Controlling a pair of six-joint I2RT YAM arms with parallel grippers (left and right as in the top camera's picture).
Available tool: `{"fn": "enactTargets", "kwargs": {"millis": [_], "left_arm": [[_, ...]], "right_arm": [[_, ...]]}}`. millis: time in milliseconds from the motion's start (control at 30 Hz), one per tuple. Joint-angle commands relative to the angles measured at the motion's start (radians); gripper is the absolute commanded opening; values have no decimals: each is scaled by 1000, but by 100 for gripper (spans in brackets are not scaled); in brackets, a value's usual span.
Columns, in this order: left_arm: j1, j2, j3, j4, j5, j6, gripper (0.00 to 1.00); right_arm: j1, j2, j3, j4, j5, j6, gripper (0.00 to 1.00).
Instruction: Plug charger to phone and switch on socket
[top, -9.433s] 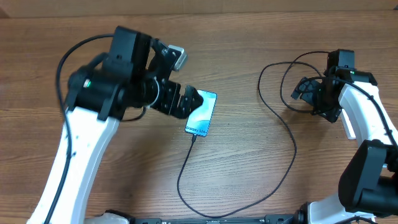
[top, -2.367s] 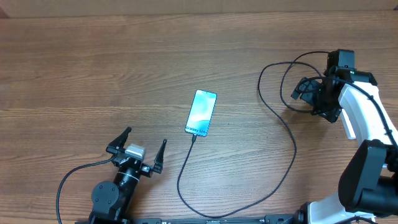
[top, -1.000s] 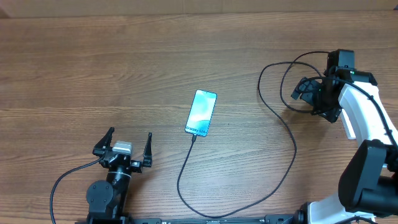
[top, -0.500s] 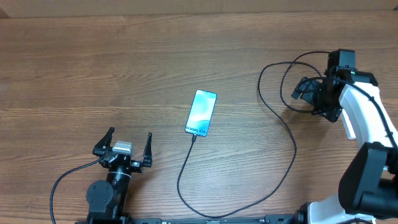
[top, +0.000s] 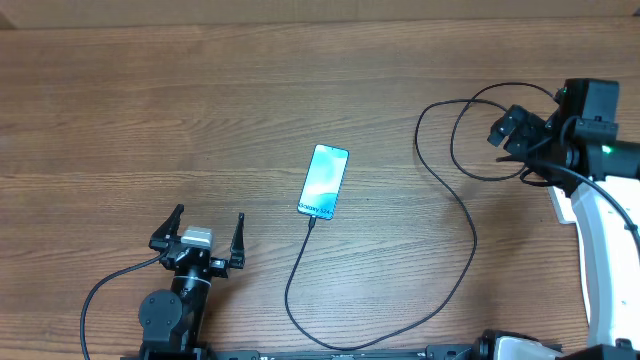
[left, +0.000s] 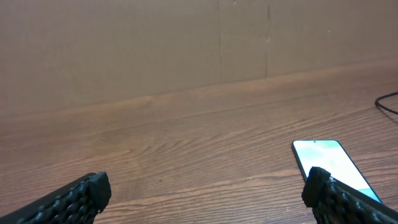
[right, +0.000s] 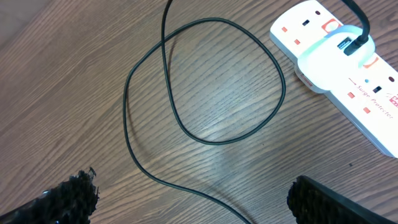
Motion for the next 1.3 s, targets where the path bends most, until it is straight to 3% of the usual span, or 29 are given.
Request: {"fn": "enactTargets", "kwargs": {"millis": [0, 333, 633, 767, 933, 1267], "left_arm": [[6, -11, -4, -4, -10, 23, 100], [6, -11, -4, -4, -10, 23, 100], [6, -11, -4, -4, -10, 23, 100], [6, -11, -4, -4, -10, 23, 100], [6, -11, -4, -4, -10, 23, 100], [6, -11, -4, -4, -10, 23, 100]], "right_arm": [[3, -10, -1, -4, 13, -19, 100], [5, -10, -118, 11, 23, -30, 100], [5, -10, -558, 455, -84, -20, 100], [5, -10, -697, 546, -49, -21, 100], [4, -10, -740, 519, -50, -20, 100], [4, -3, -743, 672, -96, -19, 100]]}}
